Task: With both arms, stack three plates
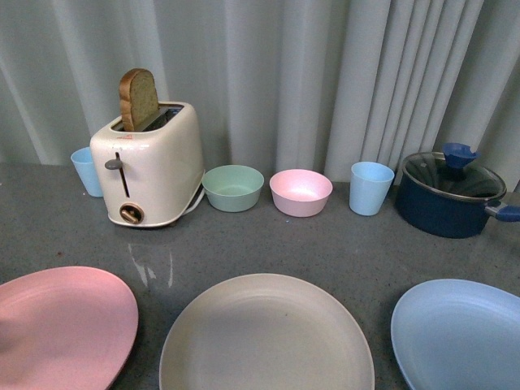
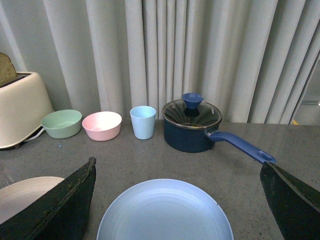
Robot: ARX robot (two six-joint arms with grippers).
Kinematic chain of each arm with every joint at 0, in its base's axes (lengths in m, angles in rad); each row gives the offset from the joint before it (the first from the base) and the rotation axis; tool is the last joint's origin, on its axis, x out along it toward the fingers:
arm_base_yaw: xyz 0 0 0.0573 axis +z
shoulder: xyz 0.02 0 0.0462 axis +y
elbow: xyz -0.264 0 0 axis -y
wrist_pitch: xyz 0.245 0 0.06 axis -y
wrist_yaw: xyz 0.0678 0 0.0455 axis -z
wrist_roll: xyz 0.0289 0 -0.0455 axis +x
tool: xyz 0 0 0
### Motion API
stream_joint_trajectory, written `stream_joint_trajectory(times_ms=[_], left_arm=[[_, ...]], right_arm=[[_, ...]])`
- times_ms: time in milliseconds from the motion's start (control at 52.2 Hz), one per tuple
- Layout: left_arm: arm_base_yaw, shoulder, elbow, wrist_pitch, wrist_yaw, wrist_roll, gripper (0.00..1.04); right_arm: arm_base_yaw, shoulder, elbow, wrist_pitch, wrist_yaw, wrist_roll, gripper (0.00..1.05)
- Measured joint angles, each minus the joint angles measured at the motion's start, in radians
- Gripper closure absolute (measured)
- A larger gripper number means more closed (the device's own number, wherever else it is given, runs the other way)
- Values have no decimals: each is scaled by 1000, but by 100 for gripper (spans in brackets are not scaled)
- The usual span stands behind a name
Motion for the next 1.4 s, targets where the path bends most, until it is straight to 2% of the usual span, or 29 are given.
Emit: stream_joint_trajectory(times_ms=[96, 287, 364, 441, 709, 881, 1111, 1188, 1283, 1398], left_arm=[[2, 0, 2, -23, -9, 3, 54], [19, 0, 12, -58, 1, 0, 80], [31, 0, 22, -77, 26, -13, 92], [45, -2, 32, -89, 61, -34, 99], [94, -29, 88, -164, 137, -89, 101], [150, -66, 155, -227, 145, -91, 101], [185, -167, 203, -325, 233, -99, 101], [164, -214, 200, -353, 280, -107, 101], [112, -277, 174, -359, 286, -120, 101], [-2, -360, 112, -345, 285, -149, 101]], right_arm=[[0, 0, 0, 0, 0, 0, 7], [0, 0, 0, 0, 0, 0, 7], [0, 0, 0, 0, 0, 0, 7], [0, 0, 0, 0, 0, 0, 7], [0, 0, 0, 0, 0, 0, 7], [0, 0, 0, 0, 0, 0, 7], [0, 0, 0, 0, 0, 0, 7], [0, 0, 0, 0, 0, 0, 7], [0, 0, 0, 0, 0, 0, 7], [0, 0, 0, 0, 0, 0, 7]])
